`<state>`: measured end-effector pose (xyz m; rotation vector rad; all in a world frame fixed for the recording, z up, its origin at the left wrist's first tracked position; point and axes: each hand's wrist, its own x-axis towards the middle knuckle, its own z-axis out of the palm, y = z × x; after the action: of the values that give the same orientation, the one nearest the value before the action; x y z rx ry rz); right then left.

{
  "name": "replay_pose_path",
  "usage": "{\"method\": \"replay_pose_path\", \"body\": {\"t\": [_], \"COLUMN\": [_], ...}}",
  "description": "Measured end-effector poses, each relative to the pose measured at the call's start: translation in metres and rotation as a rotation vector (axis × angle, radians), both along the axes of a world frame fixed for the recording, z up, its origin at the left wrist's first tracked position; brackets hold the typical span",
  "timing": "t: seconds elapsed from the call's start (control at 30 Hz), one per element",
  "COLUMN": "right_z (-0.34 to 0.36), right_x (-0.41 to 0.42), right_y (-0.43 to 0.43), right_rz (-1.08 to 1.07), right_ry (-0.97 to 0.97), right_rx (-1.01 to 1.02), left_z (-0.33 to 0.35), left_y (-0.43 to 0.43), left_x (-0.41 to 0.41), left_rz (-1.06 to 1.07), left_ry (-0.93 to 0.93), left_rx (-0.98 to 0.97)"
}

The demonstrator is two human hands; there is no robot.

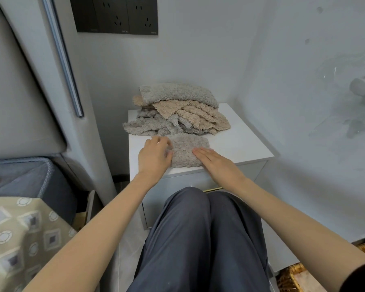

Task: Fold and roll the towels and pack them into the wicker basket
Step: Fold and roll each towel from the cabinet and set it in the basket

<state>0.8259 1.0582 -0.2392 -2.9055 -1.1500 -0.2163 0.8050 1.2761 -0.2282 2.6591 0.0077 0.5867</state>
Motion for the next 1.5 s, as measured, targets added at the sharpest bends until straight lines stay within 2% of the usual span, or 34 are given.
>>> {"method": "replay_pose_path", "body": {"t": [0.1, 0.23, 0.37, 0.47, 0.6, 0.77, 0.87, 1.0, 1.17, 1.3, 1.4, 1.5], "right_z": [0.006, 0.01, 0.01, 0.012, 0.017, 0.021, 0.021, 0.021, 0.018, 0.017, 0.019, 0.014], "right_x": [-0.003, -0.006, 0.002, 0.007, 0.01, 0.011, 0.017, 0.024, 0.034, 0.033, 0.026, 0.018], "right_y": [-0.001, 0.006, 0.007, 0.003, 0.001, 0.002, 0.004, 0.009, 0.02, 0.022, 0.026, 0.044], "right_rz": [0.01, -0.053, -0.118, -0.14, -0.14, -0.248, -0.293, -0.357, -0.42, -0.477, -0.313, -0.132], "right_ry": [0.027, 0.071, 0.127, 0.212, 0.22, 0.35, 0.433, 0.474, 0.38, 0.17, -0.075, -0.131], "right_rx": [-0.001, 0.061, 0.143, 0.252, 0.373, 0.569, 0.614, 0.652, 0.605, 0.492, 0.409, 0.365], "left_z": [-0.001, -0.009, -0.005, -0.002, 0.0, 0.007, 0.006, 0.001, 0.003, 0.003, -0.002, -0.005], "left_y": [-0.003, 0.002, 0.007, 0.007, 0.007, 0.007, 0.009, 0.008, 0.002, -0.003, -0.005, -0.005], "left_x": [-0.006, -0.012, -0.012, -0.009, -0.009, -0.007, 0.0, 0.011, 0.022, 0.026, 0.028, 0.028], "left_rz": [-0.166, -0.177, -0.208, -0.221, -0.236, -0.207, -0.174, -0.06, 0.04, 0.108, 0.15, 0.2], "left_ry": [-0.093, -0.003, 0.111, 0.137, 0.149, 0.262, 0.368, 0.4, 0.394, 0.381, 0.366, 0.361], "left_rx": [0.117, 0.054, 0.115, 0.128, 0.157, -0.108, -0.284, -0.277, -0.237, -0.197, -0.215, -0.255]}}
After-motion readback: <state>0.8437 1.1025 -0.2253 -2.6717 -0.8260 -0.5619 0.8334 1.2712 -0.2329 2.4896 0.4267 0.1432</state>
